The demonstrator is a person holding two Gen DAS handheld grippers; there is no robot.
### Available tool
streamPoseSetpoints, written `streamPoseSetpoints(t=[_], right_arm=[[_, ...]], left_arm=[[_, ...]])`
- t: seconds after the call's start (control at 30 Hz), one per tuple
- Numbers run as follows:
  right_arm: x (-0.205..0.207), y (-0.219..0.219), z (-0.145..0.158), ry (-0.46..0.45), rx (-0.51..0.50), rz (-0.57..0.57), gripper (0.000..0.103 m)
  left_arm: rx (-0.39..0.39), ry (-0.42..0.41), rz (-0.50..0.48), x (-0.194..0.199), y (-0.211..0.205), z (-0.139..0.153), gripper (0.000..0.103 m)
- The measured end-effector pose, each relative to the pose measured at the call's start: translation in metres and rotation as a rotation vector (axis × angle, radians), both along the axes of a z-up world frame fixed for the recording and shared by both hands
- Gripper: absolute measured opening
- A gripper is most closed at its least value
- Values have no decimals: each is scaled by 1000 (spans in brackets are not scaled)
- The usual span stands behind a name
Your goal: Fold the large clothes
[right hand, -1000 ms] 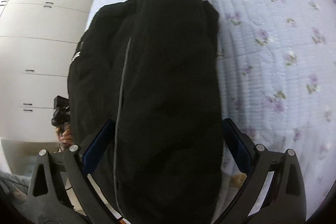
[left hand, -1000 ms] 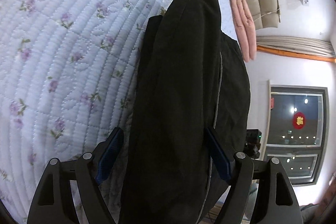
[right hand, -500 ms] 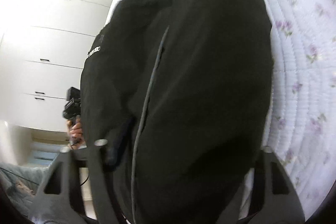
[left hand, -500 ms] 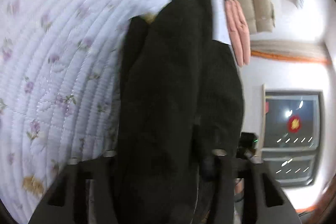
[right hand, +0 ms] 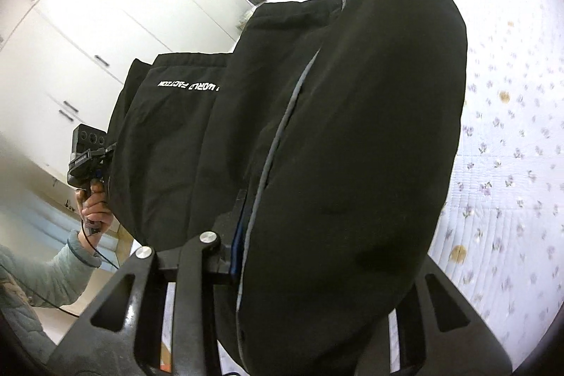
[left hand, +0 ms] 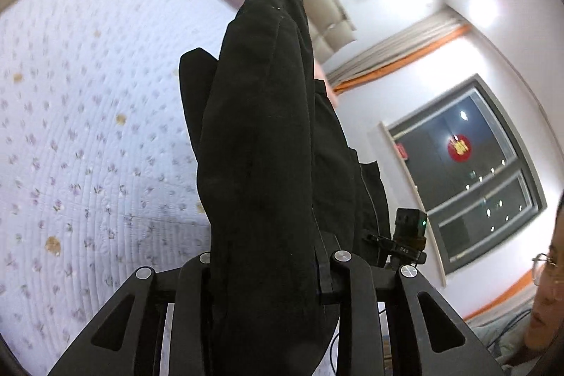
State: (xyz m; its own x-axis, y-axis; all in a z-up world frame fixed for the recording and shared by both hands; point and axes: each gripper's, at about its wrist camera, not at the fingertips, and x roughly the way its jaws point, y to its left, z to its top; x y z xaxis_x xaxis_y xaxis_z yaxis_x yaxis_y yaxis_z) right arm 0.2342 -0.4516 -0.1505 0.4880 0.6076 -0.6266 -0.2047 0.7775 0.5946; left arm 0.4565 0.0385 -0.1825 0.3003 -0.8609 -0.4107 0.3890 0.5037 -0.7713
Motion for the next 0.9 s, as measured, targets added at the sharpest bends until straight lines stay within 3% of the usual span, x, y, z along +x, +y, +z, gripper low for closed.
streamPoseSetpoints(t=[0.2, 0.4, 0.5, 0.7, 0.9], right_arm=[[-27, 16, 40, -82, -49, 16, 30], [-26, 19, 32, -85, -86, 28, 30], [-44, 24, 32, -86, -93, 24, 30], [-66, 32, 25, -43, -99, 18, 30], [-45, 43, 0, 49, -74, -11, 30]], left_arm=[[-5, -109, 5, -54, 19, 38, 29], [-6, -174, 17, -129, 33, 53, 29], [-10, -182, 29, -172, 42, 53, 29], [42, -144, 83, -236, 54, 44, 29], [49, -23, 104, -242, 57, -5, 29]])
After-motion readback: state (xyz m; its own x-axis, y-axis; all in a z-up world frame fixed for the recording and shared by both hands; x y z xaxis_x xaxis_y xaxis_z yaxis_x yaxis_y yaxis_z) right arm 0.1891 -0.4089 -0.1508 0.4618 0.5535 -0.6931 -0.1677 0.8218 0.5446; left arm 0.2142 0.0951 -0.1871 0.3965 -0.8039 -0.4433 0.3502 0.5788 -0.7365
